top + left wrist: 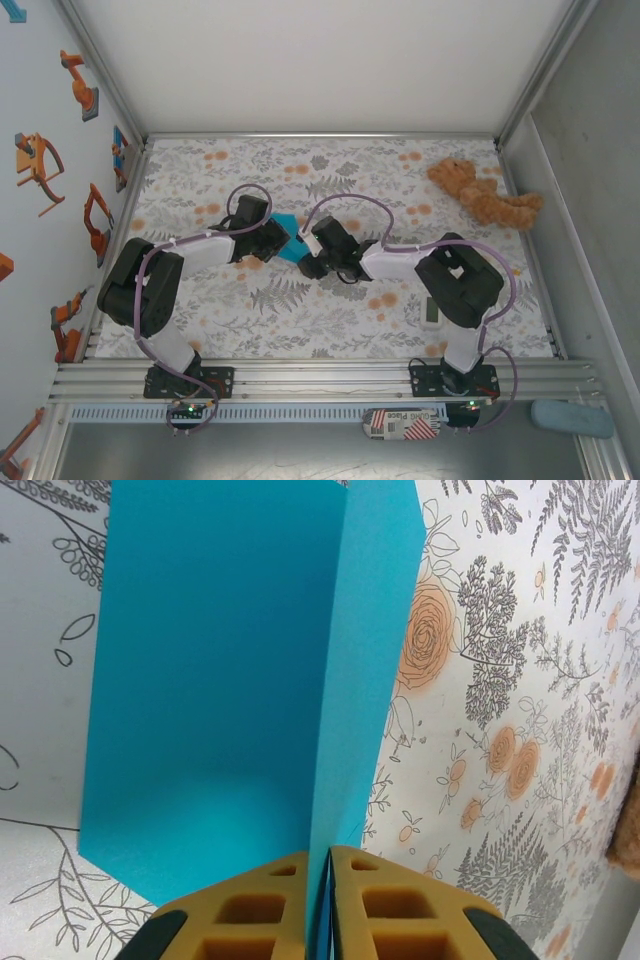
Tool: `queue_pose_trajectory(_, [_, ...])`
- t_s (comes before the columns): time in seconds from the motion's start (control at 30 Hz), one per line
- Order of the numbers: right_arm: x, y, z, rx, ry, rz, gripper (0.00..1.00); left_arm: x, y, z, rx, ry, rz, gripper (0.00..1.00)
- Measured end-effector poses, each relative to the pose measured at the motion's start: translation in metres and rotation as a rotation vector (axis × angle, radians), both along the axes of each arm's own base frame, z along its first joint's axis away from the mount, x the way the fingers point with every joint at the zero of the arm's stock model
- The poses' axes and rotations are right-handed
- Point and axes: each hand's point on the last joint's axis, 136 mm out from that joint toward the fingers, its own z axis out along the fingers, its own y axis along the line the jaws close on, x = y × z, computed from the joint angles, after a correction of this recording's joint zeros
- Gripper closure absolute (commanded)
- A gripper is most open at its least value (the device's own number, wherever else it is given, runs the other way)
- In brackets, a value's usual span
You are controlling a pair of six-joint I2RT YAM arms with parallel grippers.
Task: Fold a paper plane with a square sheet of paper (pick it up from the middle)
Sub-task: Fourth fold the wing at the center of the table.
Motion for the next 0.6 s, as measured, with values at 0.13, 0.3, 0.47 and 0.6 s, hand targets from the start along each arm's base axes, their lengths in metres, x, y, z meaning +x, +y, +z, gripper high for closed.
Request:
queue_pose_trajectory(0.13, [0.0048,-0.0009,-0.0010,-0.010,-0.023,-0.012,0.68,0.0010,-0.0006,0.0018,-0.003,0.003,0.005,0.83])
queue_pose_trajectory(0.3, [0.0082,-0.0026,-0.0007,-0.022,-0.044,-0.019,0.74,0.0003,-0.0002,0.0012,-0.004,0.010,0.008,0.79])
queue_pose_trajectory(0.47, [0.0093,-0.0028,-0.0002,-0.028,-0.057,-0.012,0.75,0.0016,0.0028,0.0012,-0.012,0.018,0.015,0.77])
queue_pose_trajectory(0.6, [0.0096,-0.0026,0.0001,-0.028,-0.061,-0.009,0.76,0.0054,0.0089,0.0018,-0.025,0.025,0.028,0.78])
